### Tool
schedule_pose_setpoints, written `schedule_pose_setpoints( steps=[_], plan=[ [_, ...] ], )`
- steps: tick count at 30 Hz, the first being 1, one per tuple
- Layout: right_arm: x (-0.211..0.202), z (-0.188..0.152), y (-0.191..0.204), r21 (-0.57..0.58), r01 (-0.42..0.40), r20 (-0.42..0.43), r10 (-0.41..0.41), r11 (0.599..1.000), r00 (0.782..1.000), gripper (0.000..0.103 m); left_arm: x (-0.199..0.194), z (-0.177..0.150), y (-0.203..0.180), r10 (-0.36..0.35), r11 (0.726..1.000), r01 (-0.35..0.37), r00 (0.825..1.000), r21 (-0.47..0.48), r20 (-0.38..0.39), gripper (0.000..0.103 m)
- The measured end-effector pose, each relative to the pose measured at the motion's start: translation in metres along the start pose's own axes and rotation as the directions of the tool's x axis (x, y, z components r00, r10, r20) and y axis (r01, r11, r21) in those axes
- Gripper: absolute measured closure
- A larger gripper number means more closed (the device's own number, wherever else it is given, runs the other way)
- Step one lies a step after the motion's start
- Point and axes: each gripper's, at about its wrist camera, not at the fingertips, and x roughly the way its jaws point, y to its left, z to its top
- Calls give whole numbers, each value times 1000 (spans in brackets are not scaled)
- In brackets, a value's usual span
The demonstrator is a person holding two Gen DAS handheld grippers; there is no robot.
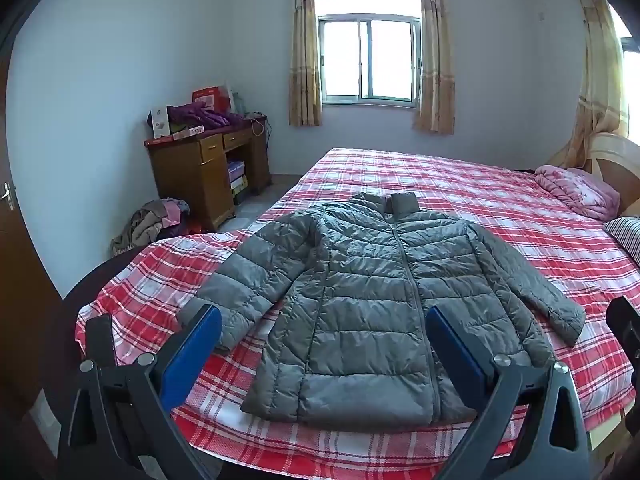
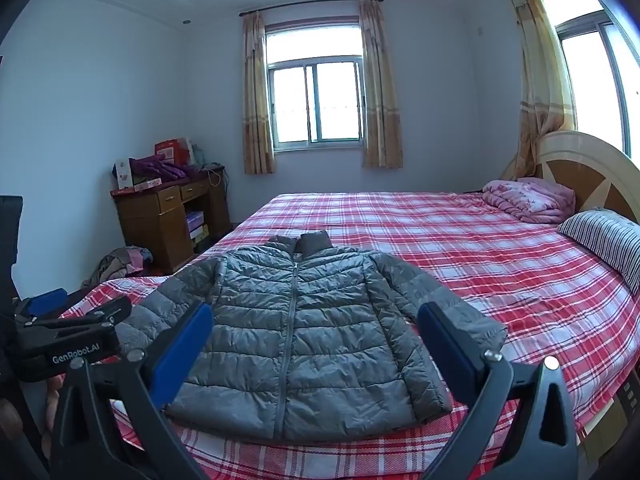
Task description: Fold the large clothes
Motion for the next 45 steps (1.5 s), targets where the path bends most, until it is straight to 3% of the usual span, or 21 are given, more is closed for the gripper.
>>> schedule_pose_setpoints(
  steps=[45],
  plan=[
    [6,-5,3,4,-4,-12,4,1000,1000,0,6,-3,0,9,1000,-9,1000,16,0,1]
  ],
)
